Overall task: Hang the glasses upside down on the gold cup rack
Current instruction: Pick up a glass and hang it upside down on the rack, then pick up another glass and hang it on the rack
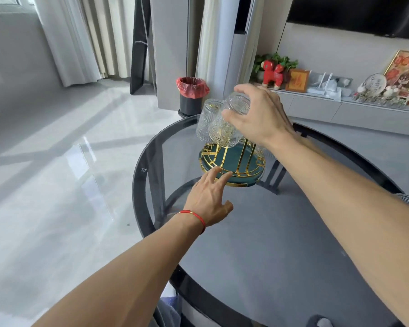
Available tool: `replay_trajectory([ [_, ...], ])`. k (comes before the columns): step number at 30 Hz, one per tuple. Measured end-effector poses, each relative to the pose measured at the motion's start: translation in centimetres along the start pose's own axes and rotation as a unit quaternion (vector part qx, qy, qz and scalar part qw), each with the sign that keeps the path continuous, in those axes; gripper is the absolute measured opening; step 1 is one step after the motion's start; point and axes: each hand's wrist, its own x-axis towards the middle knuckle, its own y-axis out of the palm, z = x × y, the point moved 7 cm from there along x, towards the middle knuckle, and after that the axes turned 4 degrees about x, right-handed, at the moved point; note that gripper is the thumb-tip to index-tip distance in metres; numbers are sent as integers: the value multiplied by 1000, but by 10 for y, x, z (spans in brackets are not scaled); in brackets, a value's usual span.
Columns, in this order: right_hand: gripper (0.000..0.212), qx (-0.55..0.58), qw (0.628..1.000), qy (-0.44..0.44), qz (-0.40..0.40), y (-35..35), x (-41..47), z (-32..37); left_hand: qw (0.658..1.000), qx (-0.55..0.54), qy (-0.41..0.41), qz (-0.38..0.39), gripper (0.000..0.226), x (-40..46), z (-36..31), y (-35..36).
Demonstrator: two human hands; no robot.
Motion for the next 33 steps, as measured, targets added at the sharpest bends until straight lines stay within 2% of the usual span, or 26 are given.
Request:
replay_trajectory([
  [12, 68, -47, 997, 23, 49, 39, -8, -8, 998, 56, -15, -4, 75, -4, -10, -3],
  [16, 65, -37, 999, 21, 30, 40, -10, -12, 996, 81, -37, -5, 77, -5, -16, -4],
  [21, 63, -77, 996, -10, 40, 39, -22, -13, 994, 90, -58, 5, 77, -7, -24, -2],
  [24, 57, -66, 996, -41, 32, 33, -41, -15, 994, 91, -62, -6, 65, -9, -34, -3],
  [27, 50, -46, 997, -62, -3, 16, -72, -29, 998, 42, -41, -29, 52, -11, -52, -2],
  [33, 41, -15, 1000, -8, -7, -17, -158, -100, 992, -86, 93, -29, 64, -18, -110, 6],
])
